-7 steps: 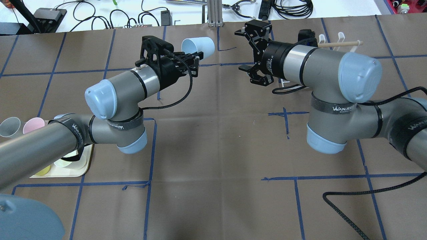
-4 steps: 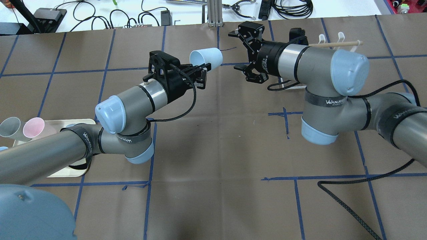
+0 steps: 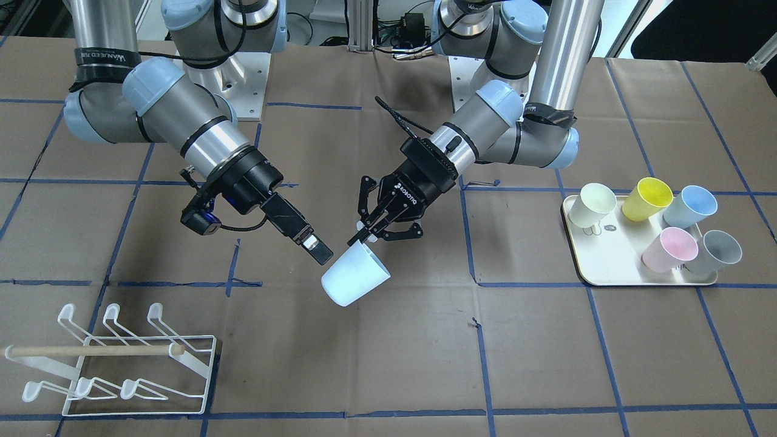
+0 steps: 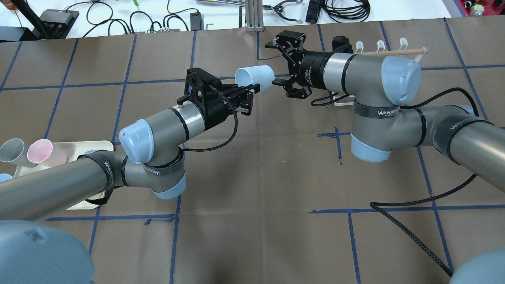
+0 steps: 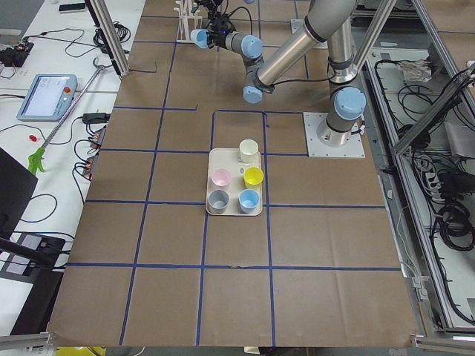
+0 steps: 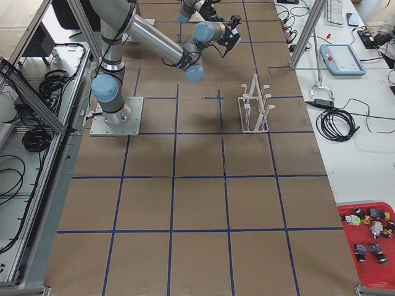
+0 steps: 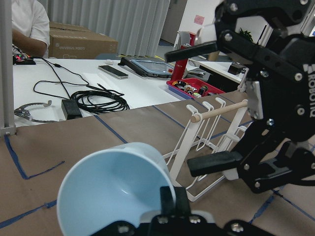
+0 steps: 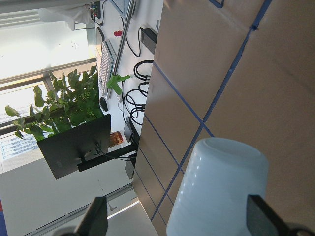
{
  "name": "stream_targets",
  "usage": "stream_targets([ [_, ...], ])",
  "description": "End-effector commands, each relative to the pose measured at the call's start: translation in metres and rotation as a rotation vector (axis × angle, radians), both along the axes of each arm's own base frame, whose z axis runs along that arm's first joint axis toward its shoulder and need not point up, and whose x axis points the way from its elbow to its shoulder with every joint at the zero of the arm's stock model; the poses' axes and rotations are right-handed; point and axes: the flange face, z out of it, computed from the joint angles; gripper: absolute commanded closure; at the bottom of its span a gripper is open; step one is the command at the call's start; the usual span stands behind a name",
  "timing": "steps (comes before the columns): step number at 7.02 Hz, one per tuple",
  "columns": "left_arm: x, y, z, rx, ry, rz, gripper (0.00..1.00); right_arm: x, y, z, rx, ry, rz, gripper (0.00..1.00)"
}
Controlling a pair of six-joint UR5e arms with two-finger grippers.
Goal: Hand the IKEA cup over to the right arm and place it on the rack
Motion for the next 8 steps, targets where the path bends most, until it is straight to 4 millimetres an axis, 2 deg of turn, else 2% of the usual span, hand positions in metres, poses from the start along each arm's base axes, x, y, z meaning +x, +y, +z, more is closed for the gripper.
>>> stream_targets([
  [1, 0.012, -0.005, 0.000, 0.005, 0.022, -0.014, 1.00, -0.002, 0.007, -0.014, 0.041, -0.001, -0.009, 0.00],
  [3, 0.014, -0.006, 0.001, 0.009, 0.027, -0.007, 1.00, -0.001, 0.003, -0.018, 0.051, -0.001, -0.009, 0.00],
  [5, 0.013, -0.005, 0.001, 0.012, 0.030, -0.007, 1.00, 0.000, -0.002, -0.031, 0.073, 0.000, -0.009, 0.00],
  [6, 0.013, -0.005, 0.001, 0.012, 0.030, -0.008, 1.00, 0.003, -0.010, -0.026, 0.057, 0.000, -0.006, 0.00],
  [8, 0.013, -0.005, 0.001, 0.012, 0.030, -0.010, 1.00, 0.008, -0.017, -0.034, 0.068, -0.001, 0.004, 0.01],
])
